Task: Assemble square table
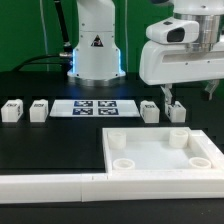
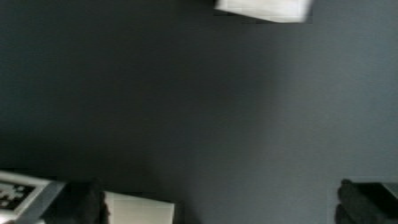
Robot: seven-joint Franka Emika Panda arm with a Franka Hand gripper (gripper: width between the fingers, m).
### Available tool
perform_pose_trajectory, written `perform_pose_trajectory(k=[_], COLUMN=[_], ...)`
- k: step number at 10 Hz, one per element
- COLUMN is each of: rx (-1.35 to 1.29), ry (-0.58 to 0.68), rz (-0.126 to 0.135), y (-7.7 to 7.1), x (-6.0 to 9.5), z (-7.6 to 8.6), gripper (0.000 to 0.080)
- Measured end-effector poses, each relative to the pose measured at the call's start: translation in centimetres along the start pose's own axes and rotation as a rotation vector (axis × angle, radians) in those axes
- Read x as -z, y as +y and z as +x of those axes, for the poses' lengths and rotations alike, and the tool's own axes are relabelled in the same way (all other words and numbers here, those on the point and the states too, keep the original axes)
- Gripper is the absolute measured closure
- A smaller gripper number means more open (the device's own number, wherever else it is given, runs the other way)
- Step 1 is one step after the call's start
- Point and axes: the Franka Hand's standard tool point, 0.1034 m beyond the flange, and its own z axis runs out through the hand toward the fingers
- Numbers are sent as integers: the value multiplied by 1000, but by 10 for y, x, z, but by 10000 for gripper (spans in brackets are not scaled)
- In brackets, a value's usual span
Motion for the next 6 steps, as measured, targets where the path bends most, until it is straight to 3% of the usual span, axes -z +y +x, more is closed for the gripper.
perform_pose_trajectory(k=[3, 4, 6], rx=[-23, -30, -71], ry=[-35, -99, -245], rz=[-4, -11, -9], y=[-2, -8, -9], x=[-2, -6, -8], z=[-4, -16, -25], gripper=[150, 150, 150])
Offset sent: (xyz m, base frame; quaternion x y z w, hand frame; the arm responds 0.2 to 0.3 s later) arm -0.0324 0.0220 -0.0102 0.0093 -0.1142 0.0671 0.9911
